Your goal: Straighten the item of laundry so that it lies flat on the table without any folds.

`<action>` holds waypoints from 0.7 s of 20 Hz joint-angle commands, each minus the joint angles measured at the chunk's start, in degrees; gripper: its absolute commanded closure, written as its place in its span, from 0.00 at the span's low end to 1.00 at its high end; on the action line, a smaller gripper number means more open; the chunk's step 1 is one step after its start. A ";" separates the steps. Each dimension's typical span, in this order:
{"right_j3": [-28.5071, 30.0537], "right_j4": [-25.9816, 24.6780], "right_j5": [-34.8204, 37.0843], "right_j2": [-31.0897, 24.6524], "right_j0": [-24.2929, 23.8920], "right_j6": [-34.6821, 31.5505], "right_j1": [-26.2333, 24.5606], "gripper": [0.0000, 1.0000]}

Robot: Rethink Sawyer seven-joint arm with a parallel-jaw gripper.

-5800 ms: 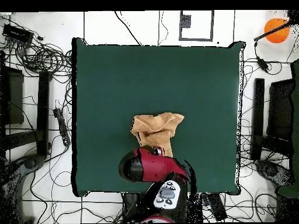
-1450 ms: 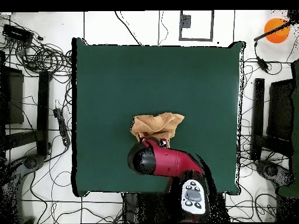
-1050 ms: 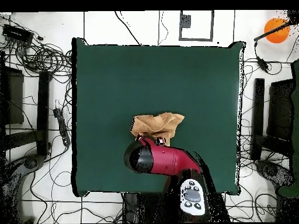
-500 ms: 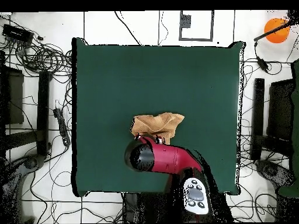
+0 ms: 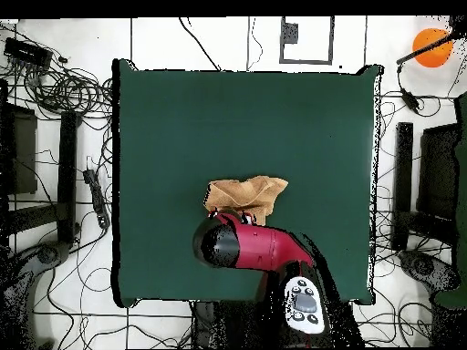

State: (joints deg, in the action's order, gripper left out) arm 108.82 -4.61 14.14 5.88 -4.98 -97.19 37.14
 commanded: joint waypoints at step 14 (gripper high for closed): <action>1.06 3.30 8.10 -4.06 4.09 -10.14 0.22 0.00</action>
State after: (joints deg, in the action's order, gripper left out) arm 108.90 -4.56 15.39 5.84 -3.34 -97.19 38.22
